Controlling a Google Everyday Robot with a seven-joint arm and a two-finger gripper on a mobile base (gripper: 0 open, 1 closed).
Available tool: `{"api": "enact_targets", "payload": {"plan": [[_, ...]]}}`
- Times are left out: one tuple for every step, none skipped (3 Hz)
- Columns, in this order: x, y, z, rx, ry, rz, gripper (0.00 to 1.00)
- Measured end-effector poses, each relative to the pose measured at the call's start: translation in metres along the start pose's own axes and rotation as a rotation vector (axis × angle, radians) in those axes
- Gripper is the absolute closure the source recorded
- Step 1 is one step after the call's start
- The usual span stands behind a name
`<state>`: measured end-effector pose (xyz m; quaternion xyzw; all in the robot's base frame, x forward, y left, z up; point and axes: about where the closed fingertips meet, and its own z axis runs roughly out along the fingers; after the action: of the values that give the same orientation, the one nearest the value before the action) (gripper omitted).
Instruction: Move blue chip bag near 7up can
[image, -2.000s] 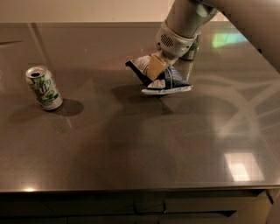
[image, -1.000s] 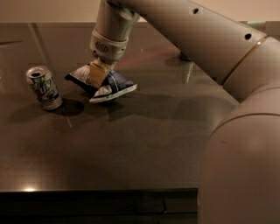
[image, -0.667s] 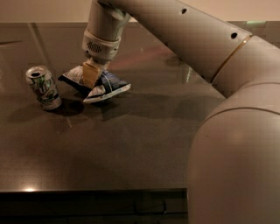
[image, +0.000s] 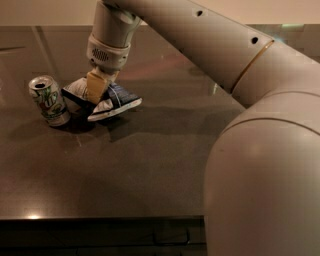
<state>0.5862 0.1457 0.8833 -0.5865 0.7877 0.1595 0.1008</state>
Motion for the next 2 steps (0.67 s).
{"api": "enact_targets", "payload": {"plan": [[-0.0015,-0.0002,0.0022,0.000,-0.002,-0.001,0.15],[-0.0031,-0.0002,0.0044,-0.001,-0.004,-0.003,0.00]]}}
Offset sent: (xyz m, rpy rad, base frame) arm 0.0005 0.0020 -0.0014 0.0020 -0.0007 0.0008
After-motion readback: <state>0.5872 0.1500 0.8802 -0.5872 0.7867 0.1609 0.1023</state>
